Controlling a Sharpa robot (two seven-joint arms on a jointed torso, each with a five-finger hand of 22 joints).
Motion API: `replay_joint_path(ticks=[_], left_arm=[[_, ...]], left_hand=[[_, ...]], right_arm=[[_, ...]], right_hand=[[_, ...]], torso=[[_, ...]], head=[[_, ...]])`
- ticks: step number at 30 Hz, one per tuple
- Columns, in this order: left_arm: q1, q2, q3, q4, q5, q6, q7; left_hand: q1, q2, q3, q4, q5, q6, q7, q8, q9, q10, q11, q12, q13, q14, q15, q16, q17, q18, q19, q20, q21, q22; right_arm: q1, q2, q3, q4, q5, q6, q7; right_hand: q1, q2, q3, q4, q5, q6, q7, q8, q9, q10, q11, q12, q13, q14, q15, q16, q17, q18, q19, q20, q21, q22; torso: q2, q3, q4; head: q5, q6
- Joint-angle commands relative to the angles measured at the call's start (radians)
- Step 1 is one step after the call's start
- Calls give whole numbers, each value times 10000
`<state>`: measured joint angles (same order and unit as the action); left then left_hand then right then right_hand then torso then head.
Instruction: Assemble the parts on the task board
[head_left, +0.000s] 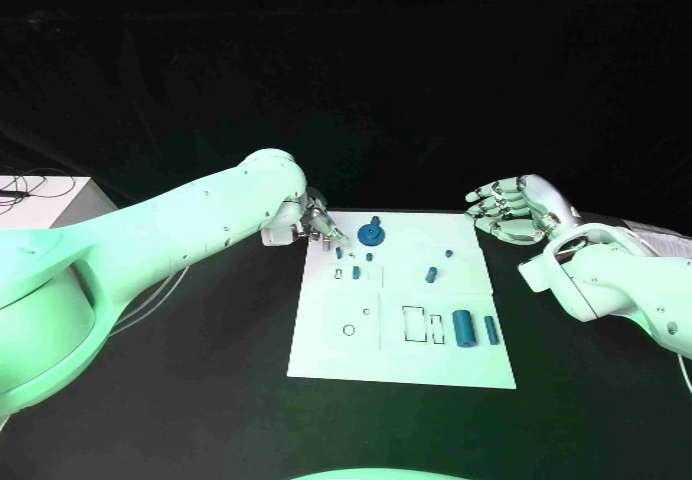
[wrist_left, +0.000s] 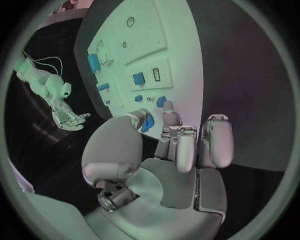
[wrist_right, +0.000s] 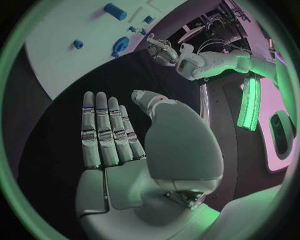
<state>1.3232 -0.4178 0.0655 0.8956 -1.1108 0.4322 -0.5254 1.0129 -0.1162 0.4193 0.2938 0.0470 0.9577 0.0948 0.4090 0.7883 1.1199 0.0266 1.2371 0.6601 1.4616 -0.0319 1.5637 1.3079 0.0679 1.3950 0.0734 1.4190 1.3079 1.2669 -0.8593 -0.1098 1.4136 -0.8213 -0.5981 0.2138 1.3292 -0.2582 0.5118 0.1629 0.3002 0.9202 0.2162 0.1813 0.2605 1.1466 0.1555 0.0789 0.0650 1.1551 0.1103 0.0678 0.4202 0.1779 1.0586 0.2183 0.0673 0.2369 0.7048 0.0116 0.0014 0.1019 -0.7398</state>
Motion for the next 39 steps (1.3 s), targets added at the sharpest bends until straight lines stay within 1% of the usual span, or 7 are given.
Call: replay_joint_path(ticks=[1, 6, 11, 15, 22, 31, 39], left_arm=[[28, 140, -2, -104, -95, 471, -100], [27, 284, -7, -233, -234, 489, -127], [27, 387, -10, -363, -370, 486, -150], [26, 447, -11, -435, -402, 464, -156], [19, 543, -13, -575, -434, 381, -161], [3, 649, -28, -784, -369, 200, -150], [-17, 715, -52, -876, -237, 152, -148]], left_hand=[[-25, -20, -23, -20, 39, -71, 12, 6, 38, -76, -3, -51, -38, 741, 24, 0, 1765, -44, -47, 13, -37, 438], [-25, -16, -22, -18, 39, -80, 15, 5, 48, -77, 1, -49, -24, 736, 26, -1, 1755, -42, -54, 15, -43, 431], [-11, 32, 7, -20, 42, -115, 26, 9, 106, -126, 13, -73, -46, 717, 40, -6, 1718, -27, -103, 26, -86, 376], [93, 95, 104, -38, 43, -165, 36, 18, 207, -160, 24, -79, -10, 711, 54, -10, 1715, -25, -111, 44, -95, 371], [229, 124, 252, -50, 44, -197, 39, 31, 318, -177, 28, -77, 41, 710, 61, -12, 1723, -20, -127, 57, -110, 354], [365, 147, 434, -62, 45, -220, 39, 41, 427, -182, 28, -73, 102, 709, 64, -15, 1728, -10, -156, 64, -136, 321], [489, 144, 597, -76, 44, -231, 33, 52, 516, -185, 24, -70, 151, 703, 63, -18, 1720, 2, -191, 65, -167, 281]], right_arm=[[11, 26, 4, 15, 30, -86, 28], [24, 44, 4, 21, 18, -91, 30], [41, 51, 4, 20, 62, -80, 41], [49, 67, 4, 21, 74, -66, 52], [55, 78, 4, 19, 83, -54, 58], [57, 90, 4, 21, 85, -43, 61], [58, 97, 4, 26, 89, -38, 70]], right_hand=[[-87, -39, -58, -4, 4, 1, 56, -41, -12, -78, 14, -71, -13, -99, -11, -33, -19, 41, -71, -8, -48, -25], [-78, -38, -69, -10, 8, -5, 59, -49, -15, -95, 18, -75, -14, -115, -6, -34, -31, 42, -82, -2, -48, -46], [-69, -32, -87, -14, 13, -21, 70, -67, -21, -122, 28, -81, -14, -141, 3, -35, -53, 43, -103, 8, -48, -81], [-69, -32, -87, -14, 13, -21, 70, -67, -21, -122, 28, -81, -14, -141, 3, -35, -53, 43, -103, 8, -48, -81], [-69, -32, -87, -14, 13, -21, 70, -67, -21, -122, 28, -81, -14, -141, 3, -35, -53, 43, -103, 8, -48, -81], [-63, -27, -95, -17, 15, -27, 74, -75, -24, -132, 33, -82, -14, -153, 8, -35, -64, 43, -112, 13, -48, -97], [-63, -27, -95, -17, 15, -27, 74, -75, -24, -132, 33, -82, -14, -153, 8, -35, -64, 43, -112, 13, -48, -97]], torso=[[19, -9, -1], [5, 4, -4], [1, -7, 13], [-3, -7, 0], [-2, -19, 11], [1, -16, 2], [-8, -8, 20]], head=[[2, -7], [9, -29], [-13, -49], [-9, -55], [-30, -71], [-45, -80], [-45, -118]])
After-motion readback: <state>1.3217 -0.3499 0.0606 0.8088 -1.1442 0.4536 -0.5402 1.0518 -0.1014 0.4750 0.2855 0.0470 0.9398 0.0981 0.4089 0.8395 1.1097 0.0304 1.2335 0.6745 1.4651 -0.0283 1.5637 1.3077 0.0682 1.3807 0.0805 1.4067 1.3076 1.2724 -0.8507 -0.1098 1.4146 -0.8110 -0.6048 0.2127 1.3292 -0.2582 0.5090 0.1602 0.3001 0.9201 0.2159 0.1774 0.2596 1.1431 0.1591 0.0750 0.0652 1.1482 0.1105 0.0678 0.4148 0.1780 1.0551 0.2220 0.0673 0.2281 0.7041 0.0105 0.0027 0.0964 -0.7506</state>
